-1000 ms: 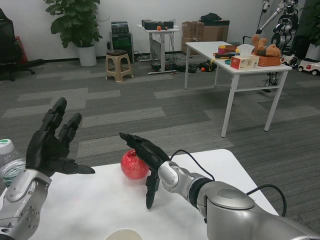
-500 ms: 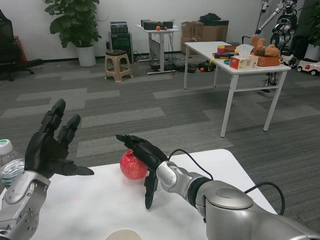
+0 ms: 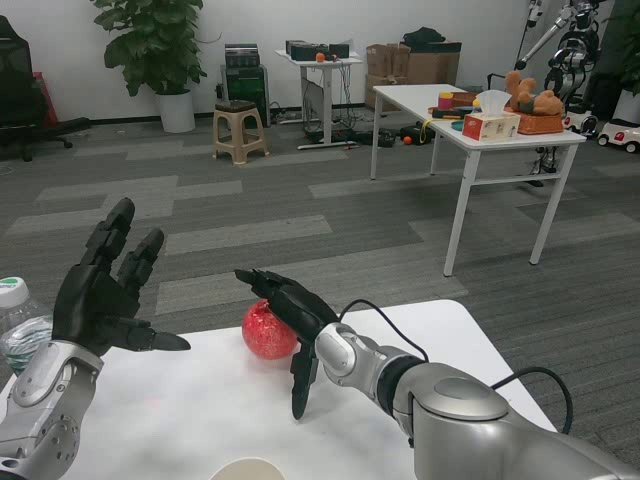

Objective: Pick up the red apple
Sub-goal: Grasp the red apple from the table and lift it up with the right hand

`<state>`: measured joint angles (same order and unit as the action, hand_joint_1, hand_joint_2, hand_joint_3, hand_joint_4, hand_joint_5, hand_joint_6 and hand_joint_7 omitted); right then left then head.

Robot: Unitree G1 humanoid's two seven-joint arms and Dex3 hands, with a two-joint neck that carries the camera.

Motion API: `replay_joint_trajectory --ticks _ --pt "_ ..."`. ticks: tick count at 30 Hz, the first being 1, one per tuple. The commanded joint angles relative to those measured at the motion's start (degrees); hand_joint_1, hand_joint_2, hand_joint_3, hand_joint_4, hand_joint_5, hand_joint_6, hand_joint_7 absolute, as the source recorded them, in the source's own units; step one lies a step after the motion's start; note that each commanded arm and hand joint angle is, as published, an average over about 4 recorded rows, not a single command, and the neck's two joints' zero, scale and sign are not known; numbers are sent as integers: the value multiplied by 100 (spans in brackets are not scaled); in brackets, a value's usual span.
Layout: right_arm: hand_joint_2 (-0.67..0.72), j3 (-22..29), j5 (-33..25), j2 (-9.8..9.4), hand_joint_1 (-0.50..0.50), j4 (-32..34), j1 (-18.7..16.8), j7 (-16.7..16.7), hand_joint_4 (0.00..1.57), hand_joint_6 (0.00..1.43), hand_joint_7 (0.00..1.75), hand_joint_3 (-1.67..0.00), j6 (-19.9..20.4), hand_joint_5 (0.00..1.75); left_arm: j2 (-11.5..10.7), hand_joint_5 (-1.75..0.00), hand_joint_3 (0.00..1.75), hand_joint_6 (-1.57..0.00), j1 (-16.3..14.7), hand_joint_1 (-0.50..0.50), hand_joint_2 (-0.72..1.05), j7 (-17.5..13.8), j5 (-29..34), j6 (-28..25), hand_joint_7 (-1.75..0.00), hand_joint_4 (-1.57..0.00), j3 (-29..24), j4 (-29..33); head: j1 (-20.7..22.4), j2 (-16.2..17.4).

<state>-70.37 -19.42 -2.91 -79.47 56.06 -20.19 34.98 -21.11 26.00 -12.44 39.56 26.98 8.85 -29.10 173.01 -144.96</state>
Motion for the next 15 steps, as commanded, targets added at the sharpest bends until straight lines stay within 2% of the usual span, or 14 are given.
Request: replay_joint_trajectory --ticks 1,6,9,11,13,15 --pt "33 -30 52 34 -49 -42 -74 24 1 0 23 0 -97 0 -51 -31 0 0 -80 -50 -2 14 25 -9 0 0 -50 45 0 0" --pt "27 -16 52 37 -48 -100 -104 28 3 0 21 0 -97 0 -51 -31 0 0 -96 -50 -2 14 25 -9 0 0 -50 49 27 -4" --pt "20 12 52 34 -49 -111 -133 61 4 1 26 0 -97 2 -51 -31 0 0 -104 -50 -2 14 32 -9 0 0 -57 62 47 2" --pt "14 50 52 30 -47 -117 -159 118 8 5 38 0 -97 17 -51 -28 0 0 -113 -50 -2 14 34 -9 0 0 -61 69 54 2" --pt "6 87 52 28 -44 -133 -190 173 11 11 56 0 -97 39 -51 -23 0 0 -124 -50 -2 14 34 -9 0 0 -70 73 49 10" --pt "0 118 52 26 -42 -154 -216 206 13 19 77 0 -97 53 -51 -21 0 0 -135 -50 -2 14 34 -9 0 0 -81 78 48 16"
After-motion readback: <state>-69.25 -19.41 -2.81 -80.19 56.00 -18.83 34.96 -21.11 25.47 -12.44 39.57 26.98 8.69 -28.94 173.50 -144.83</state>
